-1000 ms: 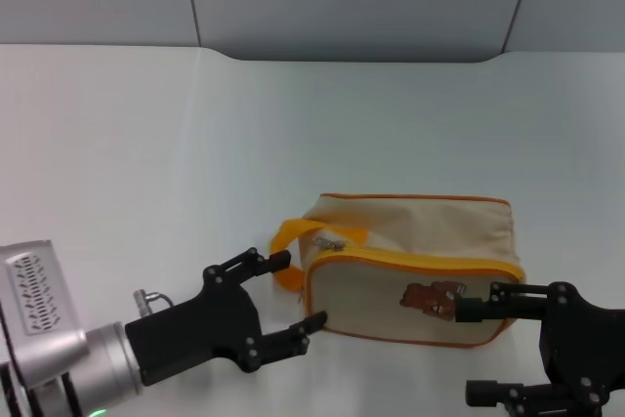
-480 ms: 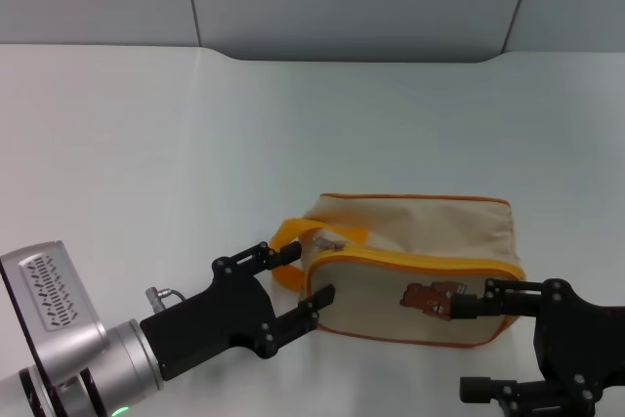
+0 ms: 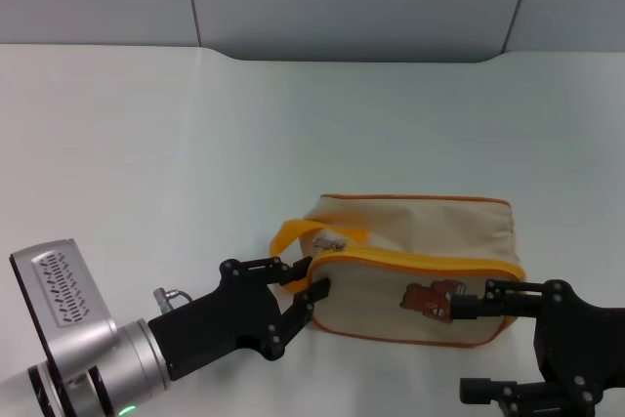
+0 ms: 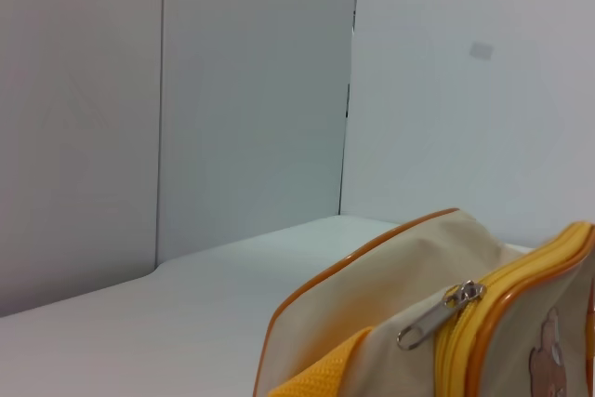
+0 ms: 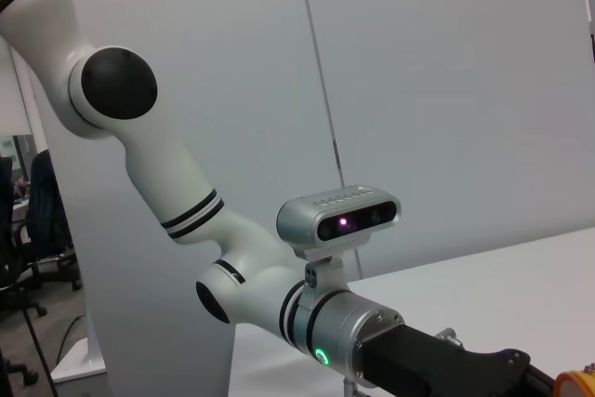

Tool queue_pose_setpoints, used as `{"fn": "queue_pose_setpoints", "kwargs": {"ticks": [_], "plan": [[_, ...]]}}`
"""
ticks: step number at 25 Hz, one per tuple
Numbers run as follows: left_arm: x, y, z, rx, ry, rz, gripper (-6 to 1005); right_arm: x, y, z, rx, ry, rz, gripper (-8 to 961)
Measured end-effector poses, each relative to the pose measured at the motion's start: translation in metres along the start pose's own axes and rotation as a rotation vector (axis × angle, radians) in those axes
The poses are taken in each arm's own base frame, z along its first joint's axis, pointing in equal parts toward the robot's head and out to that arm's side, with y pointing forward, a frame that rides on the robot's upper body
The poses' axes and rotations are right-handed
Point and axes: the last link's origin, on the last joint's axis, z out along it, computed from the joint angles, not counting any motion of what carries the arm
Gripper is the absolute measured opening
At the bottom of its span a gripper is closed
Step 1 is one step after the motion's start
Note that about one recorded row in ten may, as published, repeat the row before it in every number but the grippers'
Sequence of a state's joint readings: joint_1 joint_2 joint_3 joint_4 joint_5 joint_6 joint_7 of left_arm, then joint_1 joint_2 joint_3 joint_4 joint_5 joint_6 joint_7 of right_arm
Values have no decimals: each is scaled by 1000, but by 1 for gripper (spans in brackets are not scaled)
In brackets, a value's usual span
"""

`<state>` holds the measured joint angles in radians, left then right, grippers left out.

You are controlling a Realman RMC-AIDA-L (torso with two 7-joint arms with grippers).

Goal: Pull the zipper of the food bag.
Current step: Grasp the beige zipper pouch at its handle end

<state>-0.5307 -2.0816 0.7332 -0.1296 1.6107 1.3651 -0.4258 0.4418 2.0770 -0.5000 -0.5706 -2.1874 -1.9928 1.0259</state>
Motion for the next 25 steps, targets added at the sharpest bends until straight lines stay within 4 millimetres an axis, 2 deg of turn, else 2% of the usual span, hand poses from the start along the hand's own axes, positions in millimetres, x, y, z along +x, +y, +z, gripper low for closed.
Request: {"fn": "queue_pose_setpoints", "kwargs": {"ticks": [4,10,25], "plan": [[-1,-1,1,3,-9,1,266,0,0,1,0,-1,-6,755],[-1,0,-1,3,-6,-1,204,0,0,1,1,-1,-6,754],[5,4,-3,-7,49,18,119,-2,0,0,13,-22,-13,754]]}}
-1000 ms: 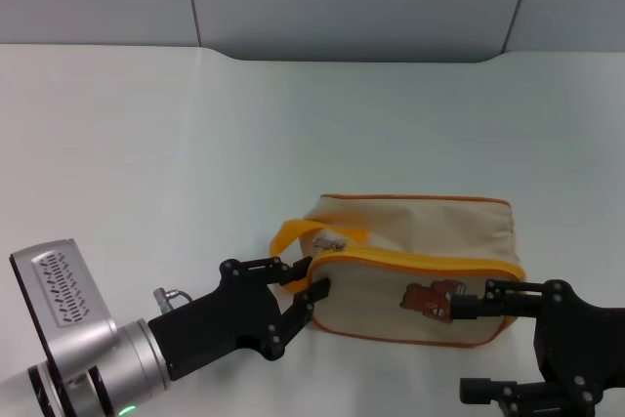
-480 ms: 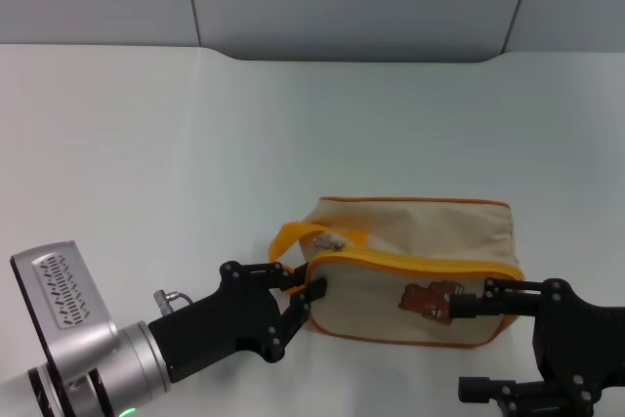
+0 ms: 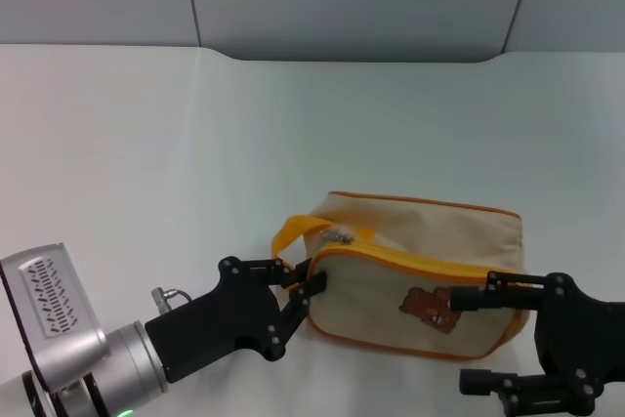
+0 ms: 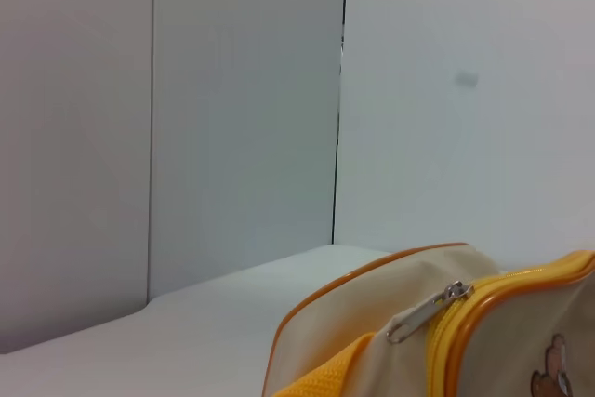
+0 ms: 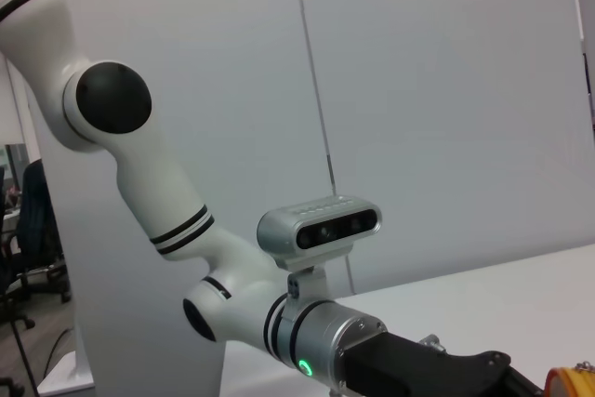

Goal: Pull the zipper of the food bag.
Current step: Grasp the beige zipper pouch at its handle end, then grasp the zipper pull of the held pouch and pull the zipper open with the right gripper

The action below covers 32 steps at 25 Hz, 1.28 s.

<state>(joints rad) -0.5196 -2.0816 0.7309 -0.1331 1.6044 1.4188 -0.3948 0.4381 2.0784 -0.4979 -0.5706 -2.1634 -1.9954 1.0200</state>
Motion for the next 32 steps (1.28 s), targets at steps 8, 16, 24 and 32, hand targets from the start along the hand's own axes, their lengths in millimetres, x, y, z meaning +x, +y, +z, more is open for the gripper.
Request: {"fn": "queue_pose_setpoints", "kwargs": {"ticks": [8,16,24,32], "plan": [[13,-12,-2,31,64,88,108,-5,-2,-3,47,-60,-20,753],[46,-49,-14,35,142,313,70,-10,-19,-13,342,-281,-66,753],[75,-65,-21,-2,198,480,66,-1,-33,6,693,-435,-325,753],[79,-65,-21,-17,211,517,61,15,-40,83,787,-138,-767,752]]}}
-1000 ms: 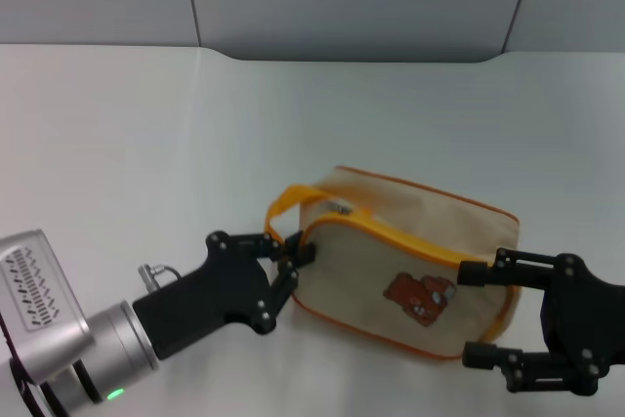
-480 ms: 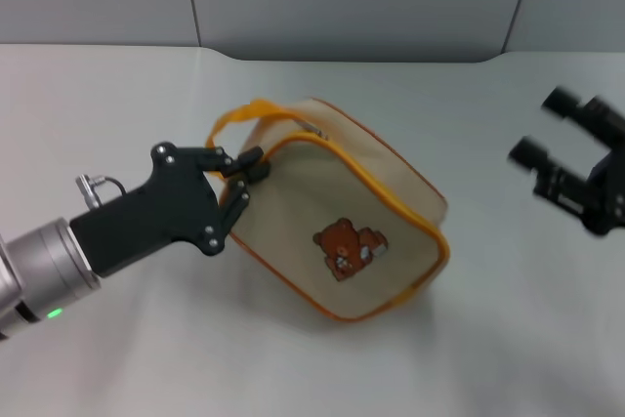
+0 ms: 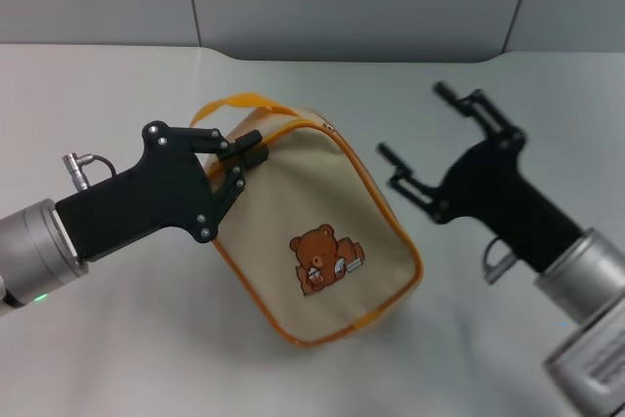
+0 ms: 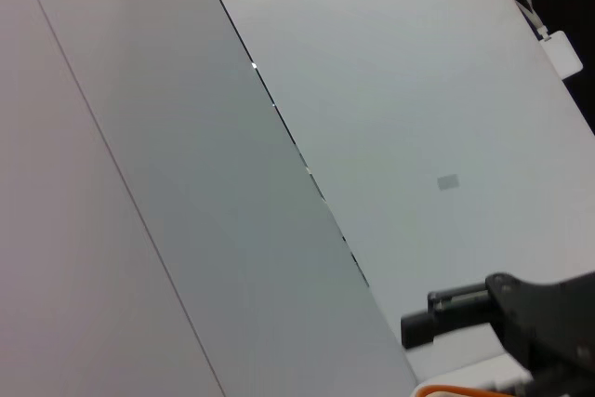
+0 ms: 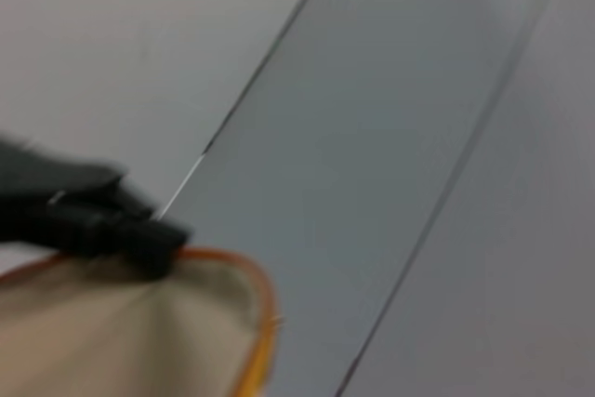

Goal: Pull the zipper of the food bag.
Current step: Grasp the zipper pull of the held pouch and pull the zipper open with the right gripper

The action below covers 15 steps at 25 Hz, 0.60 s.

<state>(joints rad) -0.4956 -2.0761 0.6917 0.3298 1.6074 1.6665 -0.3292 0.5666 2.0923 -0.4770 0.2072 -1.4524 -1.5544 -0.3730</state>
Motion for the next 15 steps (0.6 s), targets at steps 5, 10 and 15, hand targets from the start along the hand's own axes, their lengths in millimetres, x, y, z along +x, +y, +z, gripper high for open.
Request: {"fn": "queue_pose_setpoints", "kwargs": {"ticks": [5,10,15], "plan": [[0,1,0,-1,3,-2,61,-3,16,6,-71,-5,-61,752],[0,3,1,-5,5,-6,58,-5,22,7,-116,-16,-61,751],[0,5,2,-16,5,-8,56,-8,19,14,-88,-27,-46,747]]}}
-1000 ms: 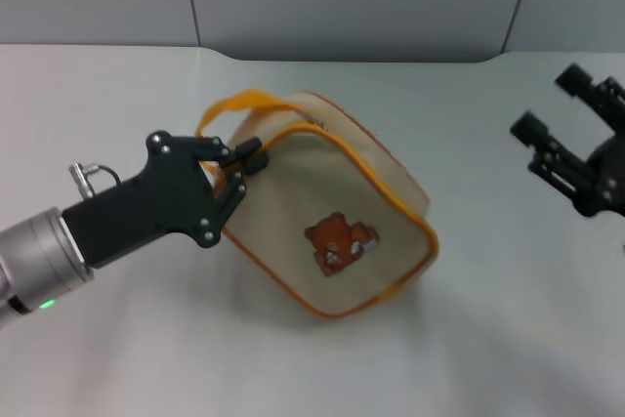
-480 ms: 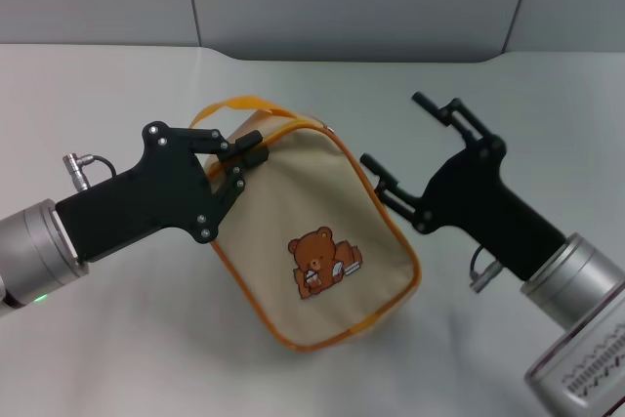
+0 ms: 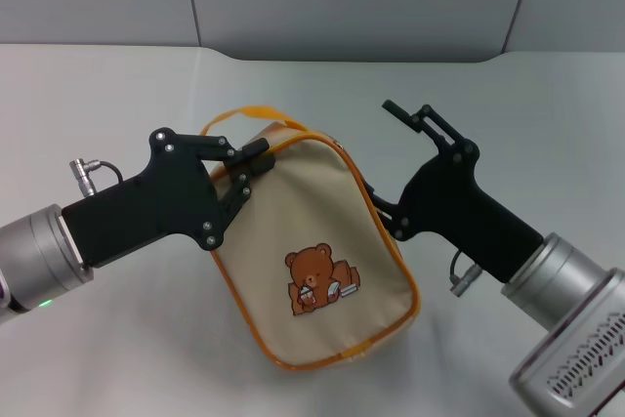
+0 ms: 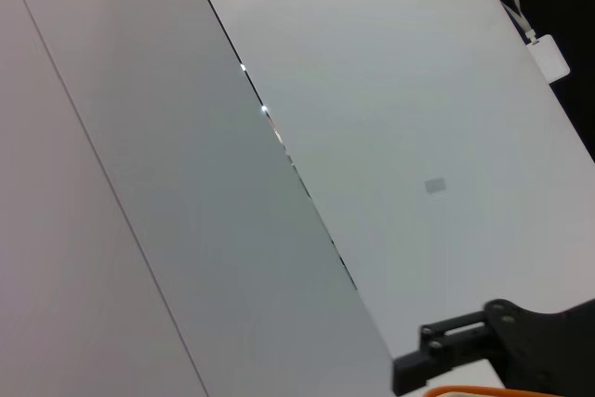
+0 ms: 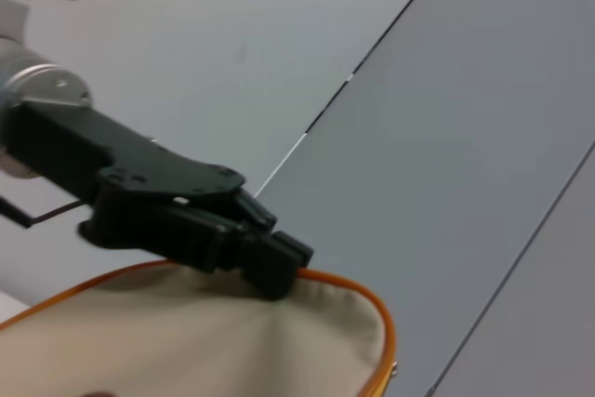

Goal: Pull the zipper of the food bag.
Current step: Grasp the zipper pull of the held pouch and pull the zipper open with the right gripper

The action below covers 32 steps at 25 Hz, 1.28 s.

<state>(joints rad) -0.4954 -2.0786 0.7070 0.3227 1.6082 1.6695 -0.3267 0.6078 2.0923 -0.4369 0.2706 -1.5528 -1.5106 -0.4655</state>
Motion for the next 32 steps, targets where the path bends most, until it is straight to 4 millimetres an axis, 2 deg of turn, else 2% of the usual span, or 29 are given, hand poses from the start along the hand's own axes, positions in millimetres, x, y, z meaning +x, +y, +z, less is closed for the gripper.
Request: {"fn": "queue_pose_setpoints", "kwargs": {"ticks": [8,22,32], "plan": [[0,2,1,-10,1,-1,57,-2,2,11,-13,-2,17,741],[1,1,2,-11,4,-2,56,-5,8,10,-37,-14,23,726],[1,1,1,-6,4,-3,58,-5,10,6,-31,-11,-6,300]]}}
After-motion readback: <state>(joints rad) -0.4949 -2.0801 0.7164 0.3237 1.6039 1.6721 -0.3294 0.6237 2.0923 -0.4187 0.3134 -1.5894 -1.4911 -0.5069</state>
